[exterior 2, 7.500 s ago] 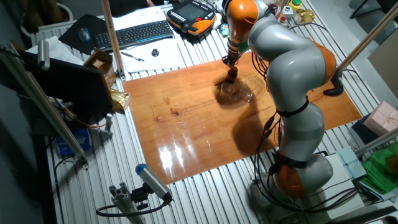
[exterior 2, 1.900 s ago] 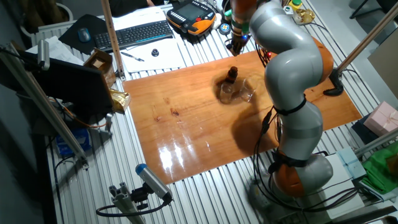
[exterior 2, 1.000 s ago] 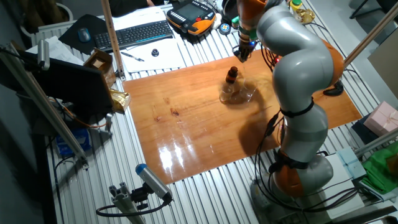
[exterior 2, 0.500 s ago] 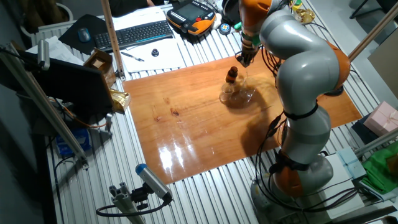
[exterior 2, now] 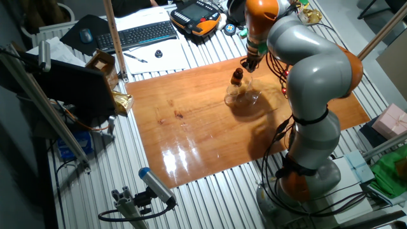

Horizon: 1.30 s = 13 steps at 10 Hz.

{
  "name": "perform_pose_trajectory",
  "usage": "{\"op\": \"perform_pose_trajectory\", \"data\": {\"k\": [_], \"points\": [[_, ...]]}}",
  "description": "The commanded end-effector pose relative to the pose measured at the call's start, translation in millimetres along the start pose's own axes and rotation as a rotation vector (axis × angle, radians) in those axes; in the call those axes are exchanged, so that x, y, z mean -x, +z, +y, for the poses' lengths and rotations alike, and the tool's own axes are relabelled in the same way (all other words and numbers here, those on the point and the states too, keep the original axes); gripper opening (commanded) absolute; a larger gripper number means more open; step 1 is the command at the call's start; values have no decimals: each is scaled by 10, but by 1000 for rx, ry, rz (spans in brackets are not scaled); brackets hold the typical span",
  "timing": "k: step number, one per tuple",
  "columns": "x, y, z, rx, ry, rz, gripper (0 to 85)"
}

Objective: Transfer liquid using a dropper

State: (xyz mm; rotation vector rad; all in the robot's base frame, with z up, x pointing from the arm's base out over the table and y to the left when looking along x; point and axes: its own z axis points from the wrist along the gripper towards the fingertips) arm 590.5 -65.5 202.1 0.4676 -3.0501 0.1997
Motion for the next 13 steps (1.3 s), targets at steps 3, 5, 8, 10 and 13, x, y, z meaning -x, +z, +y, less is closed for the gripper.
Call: {"op": "perform_pose_trajectory", "data": {"k": [3, 5, 8, 10, 13], "points": [[-10, 63, 13, 1, -1, -8, 150], [-53, 118, 65, -16, -1, -21, 157], [-107, 211, 105, -23, -1, -34, 160], [-102, 284, 98, -25, -5, -43, 167], [-91, 349, 124, -18, -7, -52, 177]]}}
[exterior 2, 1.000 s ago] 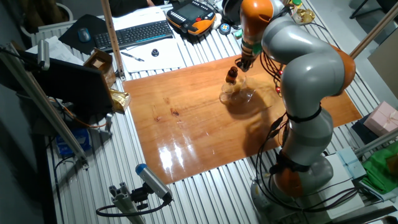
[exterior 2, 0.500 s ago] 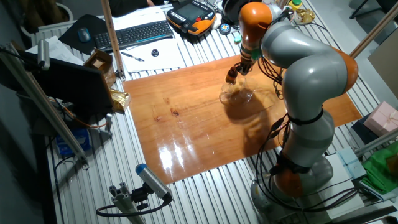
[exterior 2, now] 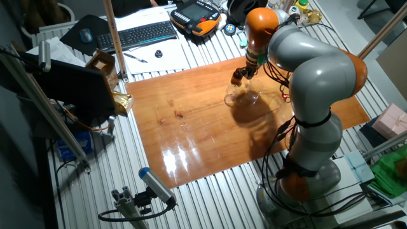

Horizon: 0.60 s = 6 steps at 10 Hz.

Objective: Transfer liquid using a dropper

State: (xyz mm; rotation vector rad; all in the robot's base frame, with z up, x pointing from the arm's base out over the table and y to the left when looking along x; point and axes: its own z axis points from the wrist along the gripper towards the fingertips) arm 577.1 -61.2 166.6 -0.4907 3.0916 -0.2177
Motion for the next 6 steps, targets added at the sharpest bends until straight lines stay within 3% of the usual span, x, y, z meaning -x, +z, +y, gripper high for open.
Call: {"op": "perform_pose_trajectory", "data": {"k": [1, 6], "points": [[0, 13, 13, -2, 1, -1, 177], [11, 143, 38, 3, -4, -15, 183]]}}
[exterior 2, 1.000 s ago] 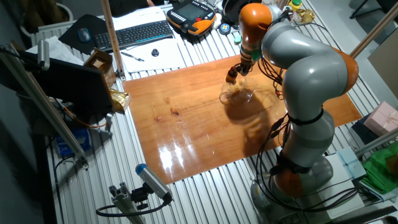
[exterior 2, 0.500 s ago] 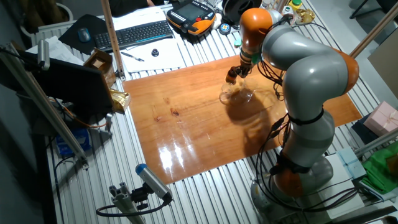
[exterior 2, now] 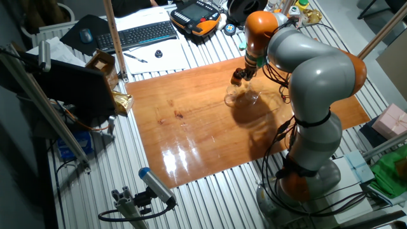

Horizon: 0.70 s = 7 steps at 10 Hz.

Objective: Transfer liquid using a dropper

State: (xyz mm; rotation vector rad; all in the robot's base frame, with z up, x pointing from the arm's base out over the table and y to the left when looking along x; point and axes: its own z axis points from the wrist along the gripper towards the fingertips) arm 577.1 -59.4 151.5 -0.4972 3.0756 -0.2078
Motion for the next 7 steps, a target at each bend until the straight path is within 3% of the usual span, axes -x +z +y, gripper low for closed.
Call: {"op": "perform_pose_trajectory", "data": {"k": [1, 7], "points": [[1, 9, 3, 2, 0, -3, 183], [2, 13, 15, 4, 2, -5, 220]]}}
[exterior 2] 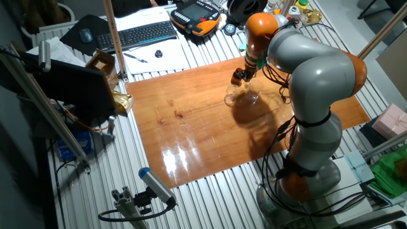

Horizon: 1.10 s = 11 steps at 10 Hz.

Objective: Transfer liquid using a dropper

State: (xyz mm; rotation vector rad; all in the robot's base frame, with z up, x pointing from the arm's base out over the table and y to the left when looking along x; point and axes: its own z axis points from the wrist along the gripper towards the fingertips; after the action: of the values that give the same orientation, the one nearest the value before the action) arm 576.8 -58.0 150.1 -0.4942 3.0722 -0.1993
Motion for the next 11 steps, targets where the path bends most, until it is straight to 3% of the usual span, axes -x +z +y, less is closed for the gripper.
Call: {"op": "perform_pose_trajectory", "data": {"k": [1, 11], "points": [[2, -2, 0, 0, 0, 0, 223], [-14, 62, 7, 3, 2, -5, 253]]}}
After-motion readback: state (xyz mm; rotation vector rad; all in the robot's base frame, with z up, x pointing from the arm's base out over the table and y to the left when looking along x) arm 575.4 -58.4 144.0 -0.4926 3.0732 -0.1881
